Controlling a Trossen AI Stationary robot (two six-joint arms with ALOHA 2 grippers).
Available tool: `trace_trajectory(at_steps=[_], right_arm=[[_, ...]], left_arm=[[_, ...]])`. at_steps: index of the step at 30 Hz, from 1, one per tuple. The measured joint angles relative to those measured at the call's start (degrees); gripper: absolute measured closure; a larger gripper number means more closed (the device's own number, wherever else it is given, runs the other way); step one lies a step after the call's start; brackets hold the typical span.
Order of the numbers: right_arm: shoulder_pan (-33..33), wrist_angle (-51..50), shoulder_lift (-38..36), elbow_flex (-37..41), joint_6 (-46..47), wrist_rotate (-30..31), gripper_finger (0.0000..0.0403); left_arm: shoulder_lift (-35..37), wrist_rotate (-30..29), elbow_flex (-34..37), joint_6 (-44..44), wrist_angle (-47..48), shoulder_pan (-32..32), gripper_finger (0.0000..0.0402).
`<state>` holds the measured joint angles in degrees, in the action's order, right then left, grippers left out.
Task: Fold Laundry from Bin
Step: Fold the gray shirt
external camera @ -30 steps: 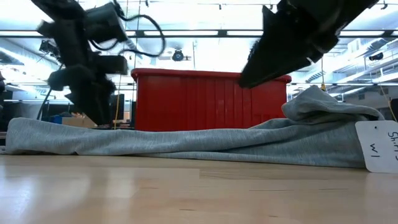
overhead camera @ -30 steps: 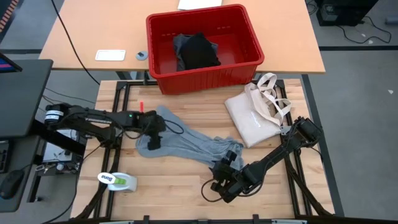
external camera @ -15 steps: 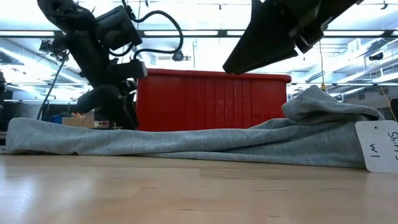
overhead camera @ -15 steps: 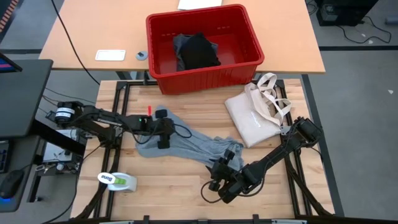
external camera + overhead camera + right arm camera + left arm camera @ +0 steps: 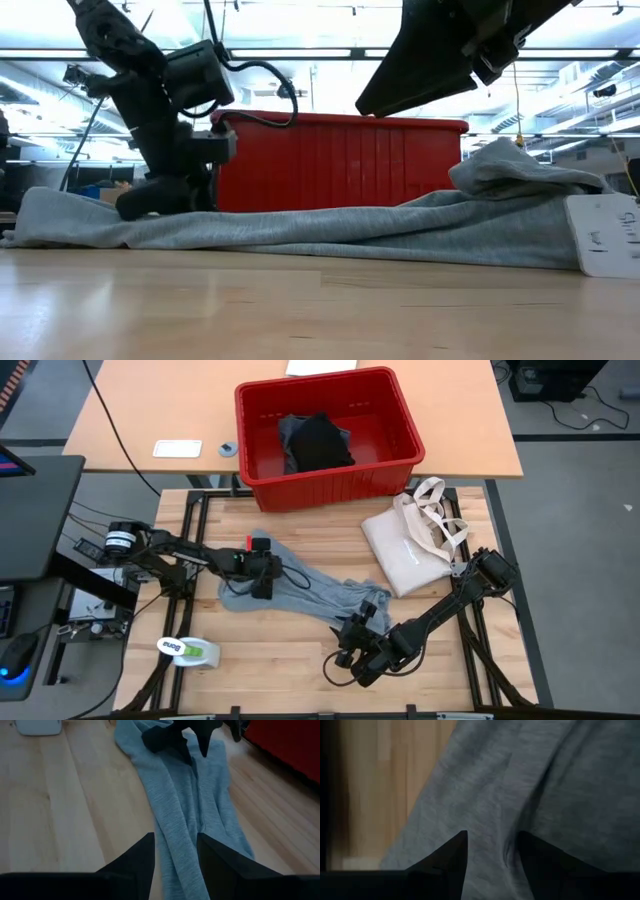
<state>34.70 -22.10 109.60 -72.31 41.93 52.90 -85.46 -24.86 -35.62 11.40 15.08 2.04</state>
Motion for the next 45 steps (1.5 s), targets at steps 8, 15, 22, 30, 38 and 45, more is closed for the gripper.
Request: trace_trajectory(at_steps=[8,15,22,30,38,45], right_arm=[[0.00,0.00,0.00,0.00,0.02,-0.02,0.0249],[0.00,0.03,0.00,0.00,-0.04,-0.02,0.0249],[0.00,0.05,0.00,0.00,-0.07,-0.02,0.0249],[0.00,0.05,0.00,0.00,-0.11,-0.04,0.0249],[0.00,0.06,-0.01,0.00,-0.11,-0.04,0.0249],[0.00,0.05,-0.02,0.00,-0.11,-0.04,0.0249]], left_arm=[[0.76,1.84,0.00,-0.31,-1.21,-0.73,0.0264],[0.77,1.99,0.00,-0.25,-1.00,-2.04,0.0278],[0.77,1.94,0.00,0.13,-1.34,-1.84,0.0279],[0.77,-1.27,0.00,1.36,-2.04,-1.84,0.0316],[0.77,1.05,0.00,3.01,-1.70,-1.59,0.0394],[1.55,-1.38,-1.76,5.34,-0.01,-1.89,0.0399]])
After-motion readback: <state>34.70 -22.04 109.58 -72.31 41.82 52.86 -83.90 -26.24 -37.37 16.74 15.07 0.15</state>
